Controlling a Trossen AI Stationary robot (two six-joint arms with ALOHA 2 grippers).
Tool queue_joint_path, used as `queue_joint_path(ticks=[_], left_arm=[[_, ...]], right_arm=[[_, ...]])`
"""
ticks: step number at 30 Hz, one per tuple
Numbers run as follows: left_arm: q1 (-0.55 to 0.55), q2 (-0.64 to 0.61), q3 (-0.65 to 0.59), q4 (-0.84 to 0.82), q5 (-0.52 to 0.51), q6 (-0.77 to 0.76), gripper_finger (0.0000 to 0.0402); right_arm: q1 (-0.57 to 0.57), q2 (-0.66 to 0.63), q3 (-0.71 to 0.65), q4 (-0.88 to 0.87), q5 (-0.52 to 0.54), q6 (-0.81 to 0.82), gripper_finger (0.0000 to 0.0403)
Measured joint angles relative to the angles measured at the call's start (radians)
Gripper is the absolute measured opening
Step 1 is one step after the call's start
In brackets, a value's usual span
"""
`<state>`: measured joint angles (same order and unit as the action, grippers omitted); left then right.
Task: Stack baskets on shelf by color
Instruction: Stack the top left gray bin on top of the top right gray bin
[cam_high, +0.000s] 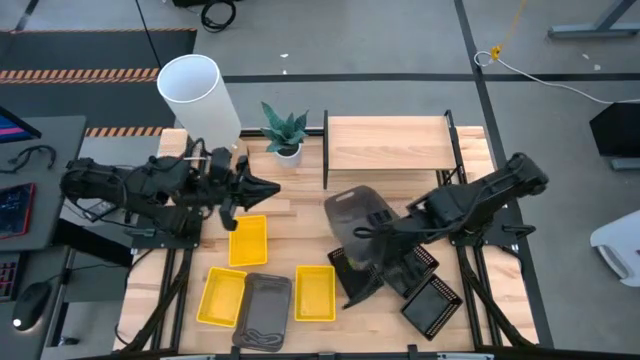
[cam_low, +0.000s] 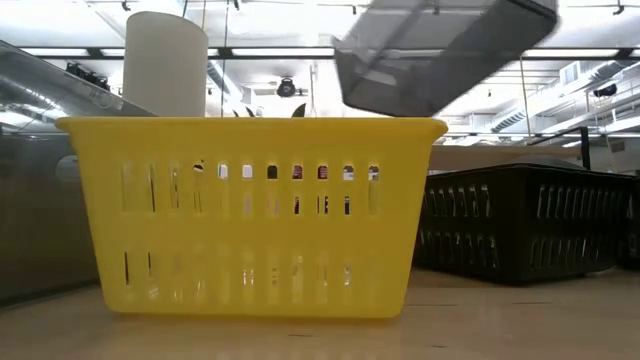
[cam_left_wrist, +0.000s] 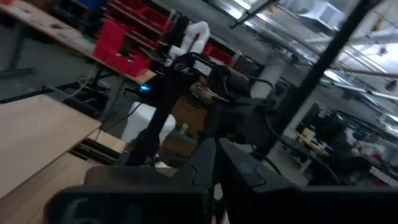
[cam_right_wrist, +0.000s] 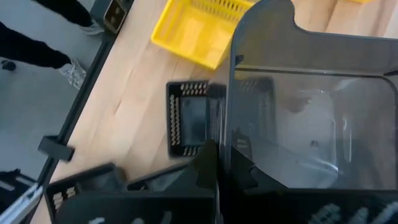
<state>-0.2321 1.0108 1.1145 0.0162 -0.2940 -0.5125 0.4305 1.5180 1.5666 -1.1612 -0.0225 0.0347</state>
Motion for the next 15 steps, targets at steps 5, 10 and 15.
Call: queue_joint_path(ticks=[5,10,15], left_arm=[[0.000,0.067,0.000,0.012,-0.101,-0.040,0.0051],[0.000,0.137,0.000,0.036,-0.132,-0.097,0.0065],[-0.008,0.205,0.000,0.033,-0.131,-0.176,0.0066]], right_arm=[[0.033,-0.114,-0.158,0.030,-0.005,-0.001,0.0002],[0.047,-0.195,-0.280,0.050,-0.005,-0.042,0.0002],[0.047,-0.249,-0.369,0.065,-0.005,-0.093,0.0002]])
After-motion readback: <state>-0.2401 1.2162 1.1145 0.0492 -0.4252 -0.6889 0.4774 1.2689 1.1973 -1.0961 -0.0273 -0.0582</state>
